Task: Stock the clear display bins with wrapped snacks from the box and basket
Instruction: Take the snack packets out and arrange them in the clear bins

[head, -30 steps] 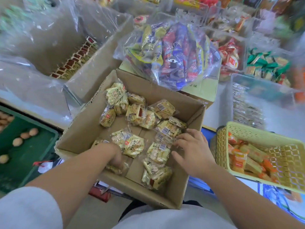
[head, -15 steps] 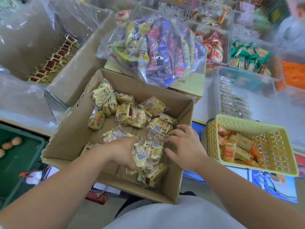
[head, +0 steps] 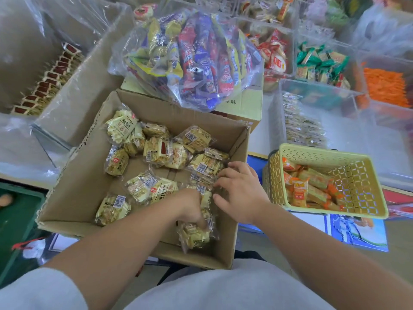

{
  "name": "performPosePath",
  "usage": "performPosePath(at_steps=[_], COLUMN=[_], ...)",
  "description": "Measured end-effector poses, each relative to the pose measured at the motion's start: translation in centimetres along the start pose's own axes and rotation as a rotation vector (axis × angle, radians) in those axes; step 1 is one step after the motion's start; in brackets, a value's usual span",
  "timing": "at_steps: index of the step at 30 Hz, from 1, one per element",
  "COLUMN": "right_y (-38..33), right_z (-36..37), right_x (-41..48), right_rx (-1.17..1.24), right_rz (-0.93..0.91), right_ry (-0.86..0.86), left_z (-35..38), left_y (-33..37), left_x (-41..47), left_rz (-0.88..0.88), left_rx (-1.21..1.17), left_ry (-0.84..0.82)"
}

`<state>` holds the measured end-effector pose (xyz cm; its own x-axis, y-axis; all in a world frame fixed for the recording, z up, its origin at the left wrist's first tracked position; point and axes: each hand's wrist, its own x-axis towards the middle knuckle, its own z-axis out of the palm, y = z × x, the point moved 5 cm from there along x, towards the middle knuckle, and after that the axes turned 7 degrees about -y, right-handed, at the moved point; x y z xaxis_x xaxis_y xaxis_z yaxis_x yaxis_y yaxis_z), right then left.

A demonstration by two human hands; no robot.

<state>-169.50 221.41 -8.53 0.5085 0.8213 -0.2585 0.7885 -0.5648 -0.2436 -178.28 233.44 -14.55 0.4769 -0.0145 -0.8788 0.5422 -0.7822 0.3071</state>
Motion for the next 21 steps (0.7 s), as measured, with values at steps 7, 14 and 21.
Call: performPosePath(at_steps=[7, 14, 21], right_y=[0.2, 0.2, 0.2], right_z=[0.2, 0.1, 0.1], right_x=[0.0, -0.1, -0.1], right_rx=[0.007, 0.028, 0.019], right_rz=[-0.005, -0.007, -0.016], right_ry=[-0.002, -0.007, -0.011], left_z=[0.3, -2.0, -4.0], left_y=[1.0, -1.1, -5.6], left_x=[0.8, 0.3, 1.3], left_rz=[-0.005, 0.016, -0.067], left_rx=[0.085, -0.050, -0.549], left_ry=[-0.013, 0.000, 0.148])
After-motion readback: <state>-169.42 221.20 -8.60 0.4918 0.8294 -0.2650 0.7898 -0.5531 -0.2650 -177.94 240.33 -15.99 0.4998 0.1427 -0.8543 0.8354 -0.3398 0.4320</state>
